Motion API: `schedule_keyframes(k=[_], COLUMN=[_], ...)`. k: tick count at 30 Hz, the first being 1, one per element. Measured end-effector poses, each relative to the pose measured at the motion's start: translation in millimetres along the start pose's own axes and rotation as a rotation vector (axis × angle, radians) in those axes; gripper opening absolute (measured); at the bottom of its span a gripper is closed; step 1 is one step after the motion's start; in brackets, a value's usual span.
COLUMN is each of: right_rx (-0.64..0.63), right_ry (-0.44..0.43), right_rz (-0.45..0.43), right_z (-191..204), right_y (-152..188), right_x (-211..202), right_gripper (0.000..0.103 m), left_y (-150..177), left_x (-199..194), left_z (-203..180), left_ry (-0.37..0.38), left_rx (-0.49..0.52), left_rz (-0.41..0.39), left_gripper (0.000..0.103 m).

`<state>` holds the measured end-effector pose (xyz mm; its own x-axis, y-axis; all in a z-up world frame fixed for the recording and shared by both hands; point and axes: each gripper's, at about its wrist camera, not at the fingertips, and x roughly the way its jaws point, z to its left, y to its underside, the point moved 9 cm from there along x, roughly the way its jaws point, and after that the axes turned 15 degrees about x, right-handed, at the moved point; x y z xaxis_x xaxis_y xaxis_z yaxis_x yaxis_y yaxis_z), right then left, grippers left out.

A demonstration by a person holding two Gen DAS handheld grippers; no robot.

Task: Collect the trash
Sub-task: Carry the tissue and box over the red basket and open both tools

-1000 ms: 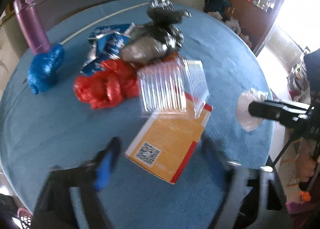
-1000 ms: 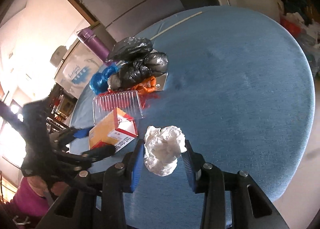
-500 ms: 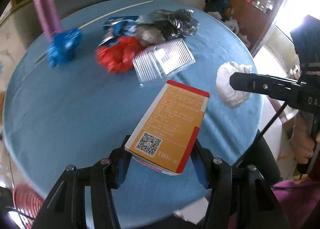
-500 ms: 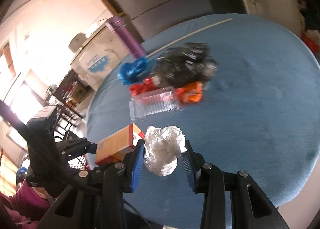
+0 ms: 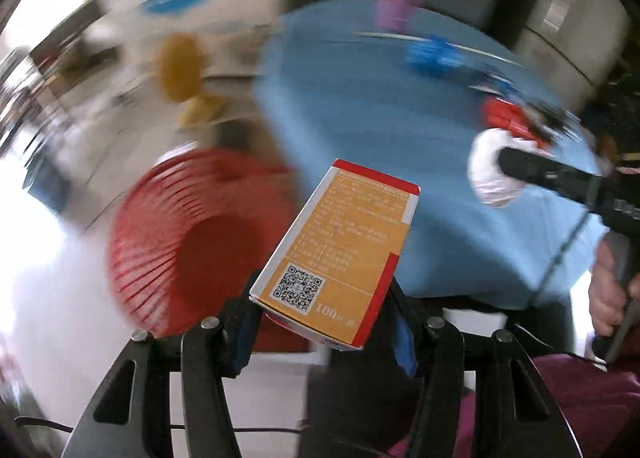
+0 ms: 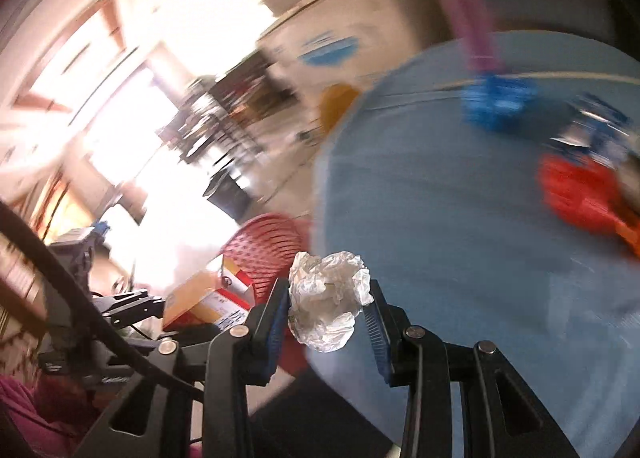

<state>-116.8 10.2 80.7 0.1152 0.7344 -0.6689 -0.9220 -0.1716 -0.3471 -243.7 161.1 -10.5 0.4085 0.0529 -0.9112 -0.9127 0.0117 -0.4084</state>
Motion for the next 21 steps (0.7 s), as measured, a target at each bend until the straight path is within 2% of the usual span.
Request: schedule_keyframes(k=[4,7,14,18,21], right_rx=[-0.098,-0.123,-0.111,-0.047,-0.028], right_ry=[-0.056,-0.082,-0.048,-0.041,-0.041], right_rz=[0.074,0.125,0.192,0.237,0.221], right_z=[57,89,108,101,95], right_y=[-2,-3,-1,4,-2], right_x=[53,92,152,167,169], right_gripper=[0.040,0.040,0.046,0.065,0.066], left_y=[29,46,77,82,83], left_x=[7,16,43,62,71], left_z=[67,99,130,126,121], left_ry=[-0.109,-0.178,-0.165,-0.123,-0.105], left_rx=[-0.150,-0.208,-0.295,-0.295,-0.282], left_rz=[0.023,0.045,0.105,0.132,0.145], left_gripper=[0.058,0.058,0.059,0.067,0.067])
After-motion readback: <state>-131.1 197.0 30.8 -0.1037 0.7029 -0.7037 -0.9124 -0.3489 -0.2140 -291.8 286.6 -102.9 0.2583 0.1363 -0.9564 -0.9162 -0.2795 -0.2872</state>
